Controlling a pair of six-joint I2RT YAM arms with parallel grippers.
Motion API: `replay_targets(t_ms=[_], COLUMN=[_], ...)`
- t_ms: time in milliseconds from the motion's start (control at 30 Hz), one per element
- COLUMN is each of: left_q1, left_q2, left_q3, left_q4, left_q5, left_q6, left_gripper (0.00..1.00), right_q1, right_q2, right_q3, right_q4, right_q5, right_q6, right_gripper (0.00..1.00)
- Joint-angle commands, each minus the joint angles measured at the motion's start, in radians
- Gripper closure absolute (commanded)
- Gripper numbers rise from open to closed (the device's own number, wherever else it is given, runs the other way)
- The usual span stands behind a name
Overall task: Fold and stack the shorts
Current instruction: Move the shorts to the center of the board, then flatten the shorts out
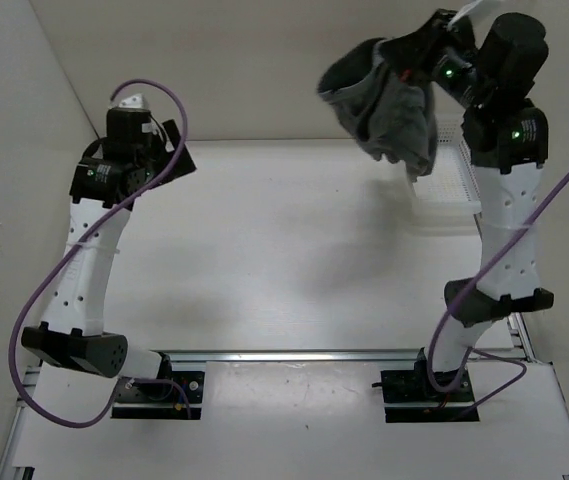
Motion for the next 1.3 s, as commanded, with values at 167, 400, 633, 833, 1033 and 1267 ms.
replay_targets(t_ms=[167, 400, 633, 833, 1033, 1267], left_q1=[0.262, 0.339, 0.259, 0.155, 0.239, 0.250], left_q2=[0.040, -0.010, -0.074, -0.094, -0.126, 0.008], left_q3=[0.102, 0.004, -0.303, -0.692, -0.956, -0.885], left_q4=[-0.157, -0.148, -0.031, 0.033, 0.194, 0.251], left_q5=[0.049, 0.129, 0.395, 0.440, 0.537, 0.502], left_q6=[-0.103, -0.045, -0.042, -0.195, -0.339, -0.284], left_gripper=[0.01, 0.01, 0.80, 0.37, 0.00, 0.00], right_q1=[0.454, 0.445, 0.425, 0.633, 0.887, 0.966], right_q2=[-0.040, -0.109, -0.222, -0.224, -0.080, 0.093], right_q3=[-0.389, -0.822, -1.101, -1.186, -1.109, -1.043], right_q4=[0.059, 0.050, 0.050, 0.049, 0.059, 0.136], right_q5=[-0.005, 0.029, 0.095, 0.098, 0.231, 0.326], right_q6=[-0.062, 0.010, 0.062, 0.110, 0.128, 0.084], right_gripper=[0.94, 0.27, 0.84, 0.36, 0.05, 0.02])
